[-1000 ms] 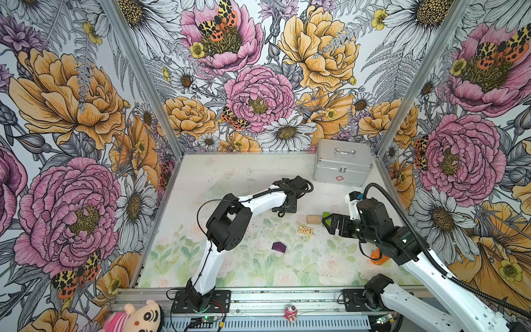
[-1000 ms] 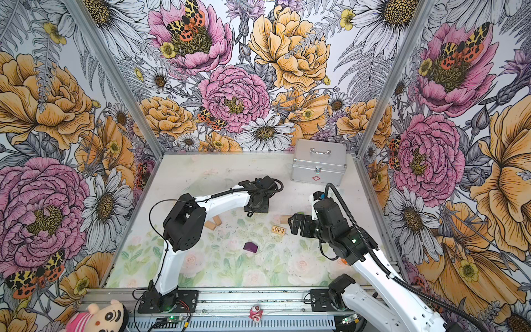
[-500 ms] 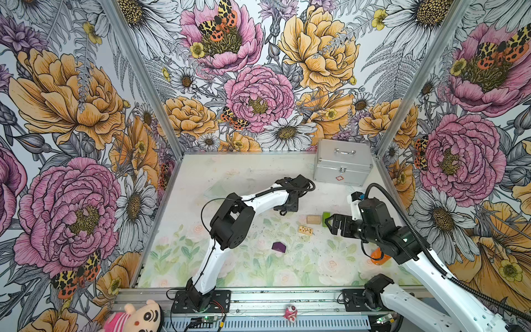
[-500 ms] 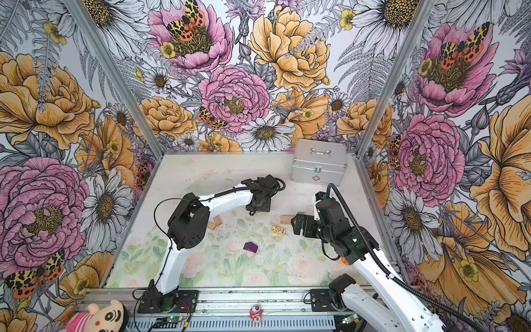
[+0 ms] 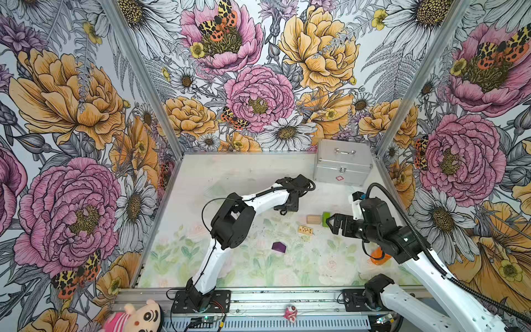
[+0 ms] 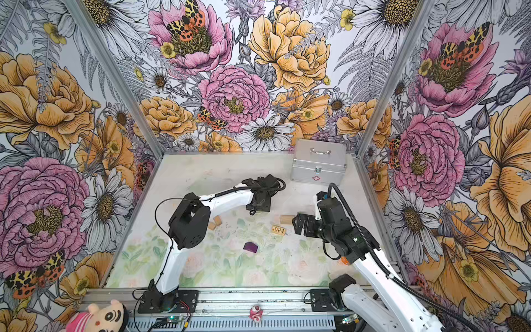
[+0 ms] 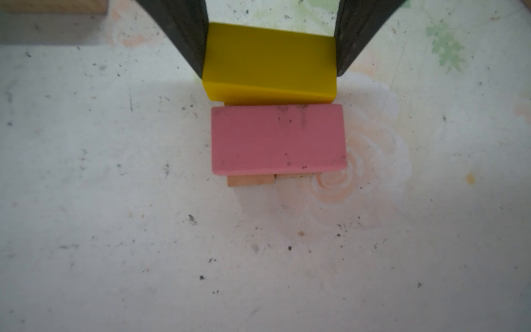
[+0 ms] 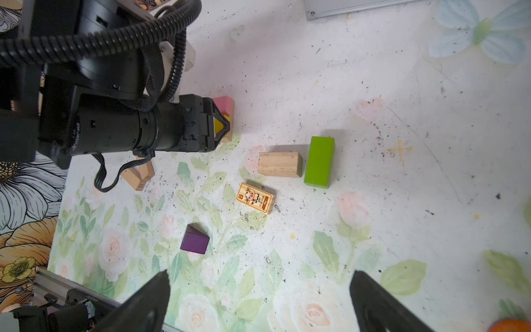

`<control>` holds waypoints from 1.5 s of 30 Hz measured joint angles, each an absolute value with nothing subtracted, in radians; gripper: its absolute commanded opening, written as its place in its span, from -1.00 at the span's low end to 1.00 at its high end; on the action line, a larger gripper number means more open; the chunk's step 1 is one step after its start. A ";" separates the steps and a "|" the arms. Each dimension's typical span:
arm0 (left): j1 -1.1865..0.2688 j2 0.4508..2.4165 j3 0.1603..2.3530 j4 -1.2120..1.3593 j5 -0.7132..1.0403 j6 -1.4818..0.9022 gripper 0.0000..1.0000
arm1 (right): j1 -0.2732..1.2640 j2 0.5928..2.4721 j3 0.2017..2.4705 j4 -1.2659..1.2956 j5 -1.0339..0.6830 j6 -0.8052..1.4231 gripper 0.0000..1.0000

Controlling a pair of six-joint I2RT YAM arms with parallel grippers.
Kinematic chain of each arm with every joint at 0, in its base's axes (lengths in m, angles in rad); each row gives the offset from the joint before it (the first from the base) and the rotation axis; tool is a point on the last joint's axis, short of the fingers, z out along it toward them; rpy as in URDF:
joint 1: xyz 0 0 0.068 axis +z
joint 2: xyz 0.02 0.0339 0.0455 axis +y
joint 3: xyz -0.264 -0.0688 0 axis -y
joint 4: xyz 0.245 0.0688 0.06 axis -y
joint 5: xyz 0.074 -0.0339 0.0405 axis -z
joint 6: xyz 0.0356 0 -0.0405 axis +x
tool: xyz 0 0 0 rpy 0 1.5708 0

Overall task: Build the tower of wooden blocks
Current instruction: 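Lower the yellow block onto the bars beside the pink block, open left gripper, then withdraw the left gripper toward the robot while the right gripper moves over the blocks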

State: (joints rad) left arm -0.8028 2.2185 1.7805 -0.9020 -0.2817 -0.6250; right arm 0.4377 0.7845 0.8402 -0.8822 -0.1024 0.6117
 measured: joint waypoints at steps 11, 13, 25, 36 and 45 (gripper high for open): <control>-0.803 2.218 1.781 -0.906 -0.284 -0.625 0.32 | 0.430 0.783 0.840 -0.882 -0.120 0.611 0.99; -0.803 2.218 1.781 -0.910 -0.284 -0.626 0.37 | 0.430 0.778 0.841 -0.883 -0.123 0.610 0.99; -0.803 2.216 1.781 -0.914 -0.284 -0.625 0.41 | 0.430 0.761 0.840 -0.886 -0.137 0.609 0.99; -0.803 2.174 1.779 -0.916 -0.284 -0.625 0.47 | 0.430 0.753 0.840 -0.893 -0.148 0.609 0.99; -0.830 1.994 1.692 -0.918 -0.328 -0.625 0.47 | 0.430 0.776 0.842 -0.900 -0.145 0.595 0.36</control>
